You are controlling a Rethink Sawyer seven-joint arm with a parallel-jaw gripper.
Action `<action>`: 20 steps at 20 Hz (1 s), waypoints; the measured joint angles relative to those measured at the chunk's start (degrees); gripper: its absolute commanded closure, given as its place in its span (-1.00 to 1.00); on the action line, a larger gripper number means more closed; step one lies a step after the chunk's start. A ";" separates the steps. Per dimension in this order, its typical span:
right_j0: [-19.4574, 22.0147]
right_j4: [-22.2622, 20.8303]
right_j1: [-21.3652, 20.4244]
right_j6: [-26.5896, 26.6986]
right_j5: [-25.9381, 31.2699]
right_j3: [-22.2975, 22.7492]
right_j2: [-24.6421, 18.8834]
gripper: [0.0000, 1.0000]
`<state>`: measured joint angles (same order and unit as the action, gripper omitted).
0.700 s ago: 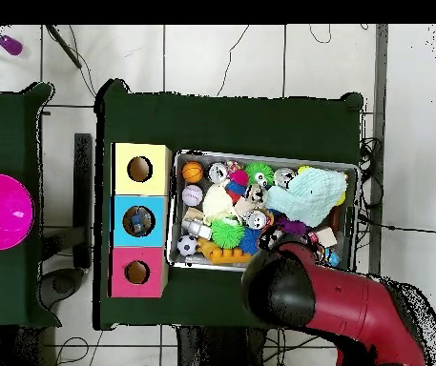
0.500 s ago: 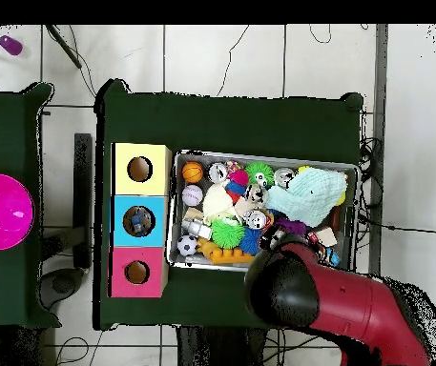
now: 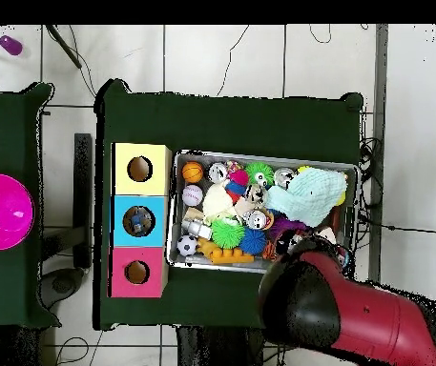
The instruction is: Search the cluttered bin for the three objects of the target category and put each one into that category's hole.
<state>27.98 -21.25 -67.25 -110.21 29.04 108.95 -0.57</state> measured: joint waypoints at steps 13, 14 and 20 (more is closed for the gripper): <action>-2.61 -0.78 -1.66 0.00 -0.30 2.66 0.02 1.00; -3.37 -0.80 -1.62 0.00 -0.91 3.78 0.06 1.00; -6.37 -0.80 -0.69 0.00 -6.55 7.45 0.64 1.00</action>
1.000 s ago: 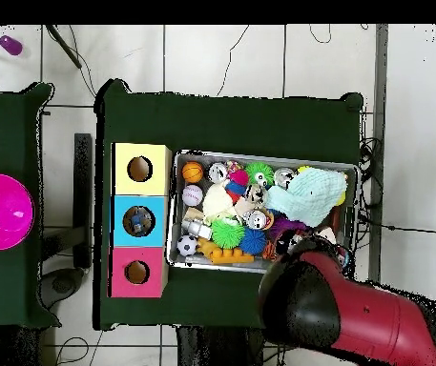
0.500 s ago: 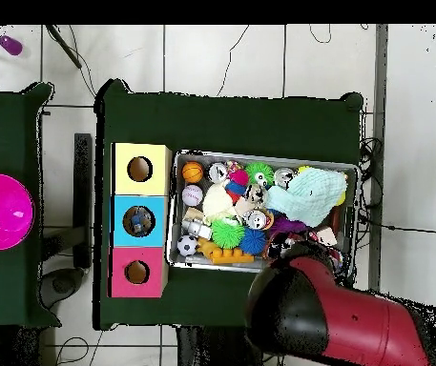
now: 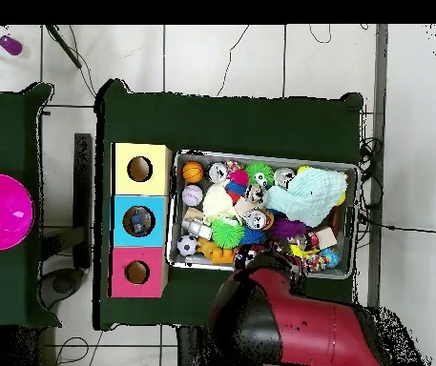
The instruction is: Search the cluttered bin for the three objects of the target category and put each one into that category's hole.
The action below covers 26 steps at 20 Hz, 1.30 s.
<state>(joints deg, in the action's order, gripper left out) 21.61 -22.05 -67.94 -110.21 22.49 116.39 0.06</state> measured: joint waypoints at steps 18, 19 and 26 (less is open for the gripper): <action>-9.68 2.26 13.58 -0.05 -20.87 1.90 9.20 1.00; -10.90 3.46 16.10 -0.05 -22.94 1.75 10.87 1.00; -14.79 8.97 23.60 -0.05 -26.36 -0.29 15.65 1.00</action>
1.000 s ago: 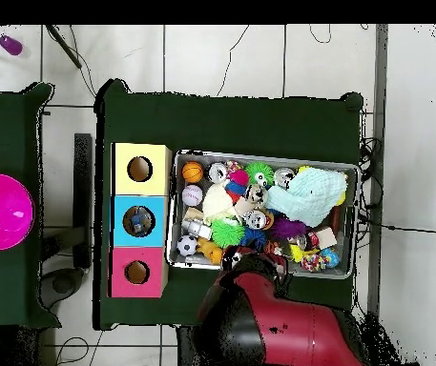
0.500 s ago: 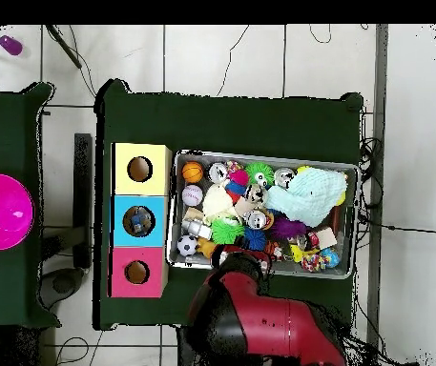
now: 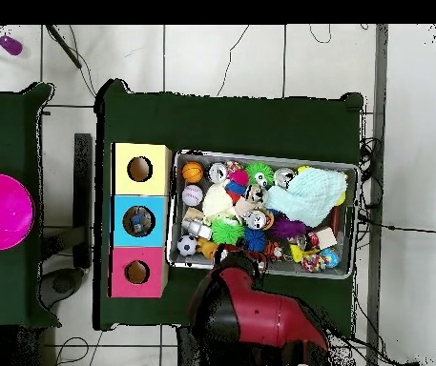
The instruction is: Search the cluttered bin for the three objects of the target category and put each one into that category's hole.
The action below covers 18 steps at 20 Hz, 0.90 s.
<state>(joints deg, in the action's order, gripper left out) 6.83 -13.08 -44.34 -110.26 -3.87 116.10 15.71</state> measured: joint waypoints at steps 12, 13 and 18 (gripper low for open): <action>-17.65 28.39 21.33 0.00 -4.16 -9.36 15.53 1.00; -18.43 30.50 22.73 0.00 -4.20 -9.95 16.20 1.00; -19.64 35.69 26.18 0.00 -4.20 -11.58 17.88 1.00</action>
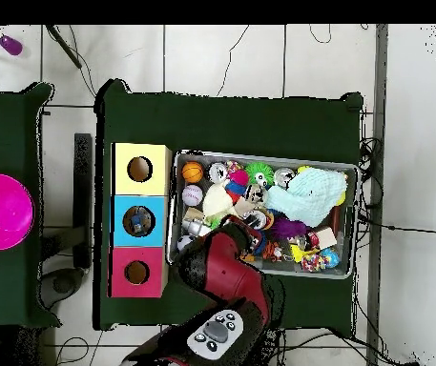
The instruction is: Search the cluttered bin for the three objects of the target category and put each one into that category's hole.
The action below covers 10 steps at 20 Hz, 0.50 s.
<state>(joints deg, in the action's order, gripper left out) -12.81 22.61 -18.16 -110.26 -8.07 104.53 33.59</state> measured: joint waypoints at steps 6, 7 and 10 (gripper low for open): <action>-1.14 6.64 3.16 -0.04 0.01 -0.90 2.09 1.00; -1.39 7.62 3.45 -0.04 0.01 -0.90 2.29 1.00; -2.07 10.33 4.05 -0.05 0.01 -0.90 2.61 1.00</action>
<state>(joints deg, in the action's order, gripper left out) -14.88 32.94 -14.11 -110.31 -8.06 103.62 36.21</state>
